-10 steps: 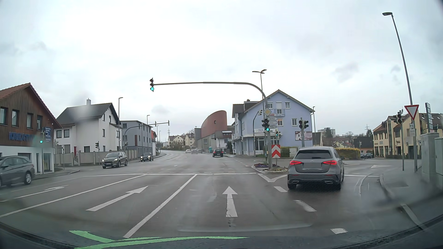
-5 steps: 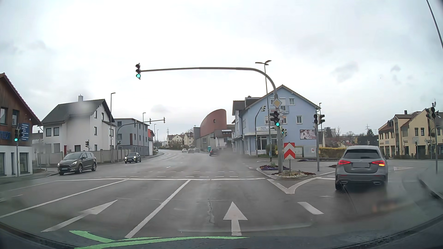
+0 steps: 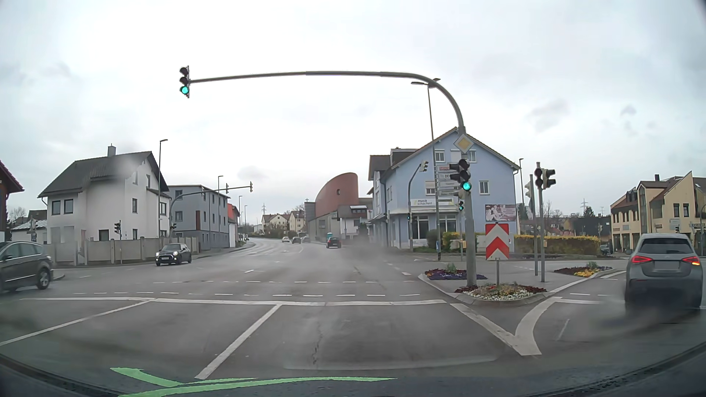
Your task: Follow the waypoints while adhering to traffic rules and regulations
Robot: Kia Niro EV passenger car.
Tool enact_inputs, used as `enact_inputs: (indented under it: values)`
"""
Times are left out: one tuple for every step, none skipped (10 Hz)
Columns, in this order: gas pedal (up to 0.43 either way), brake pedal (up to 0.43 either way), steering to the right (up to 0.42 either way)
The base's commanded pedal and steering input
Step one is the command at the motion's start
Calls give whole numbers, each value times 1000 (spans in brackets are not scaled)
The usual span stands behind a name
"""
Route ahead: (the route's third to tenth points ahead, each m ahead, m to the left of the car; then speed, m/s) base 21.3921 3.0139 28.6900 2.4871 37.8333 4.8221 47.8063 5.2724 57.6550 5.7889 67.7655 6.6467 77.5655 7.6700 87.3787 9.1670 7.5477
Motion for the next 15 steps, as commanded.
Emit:
enact_inputs:
  values:
    - [260,0,9]
    - [260,0,8]
    - [260,0,7]
    - [260,0,6]
    - [268,0,2]
    - [268,0,1]
    - [268,0,0]
    - [268,0,-2]
    - [268,0,-3]
    - [268,0,-4]
    - [268,0,-8]
    - [268,0,-10]
    - [268,0,-11]
    - [268,0,-11]
    - [268,0,-11]
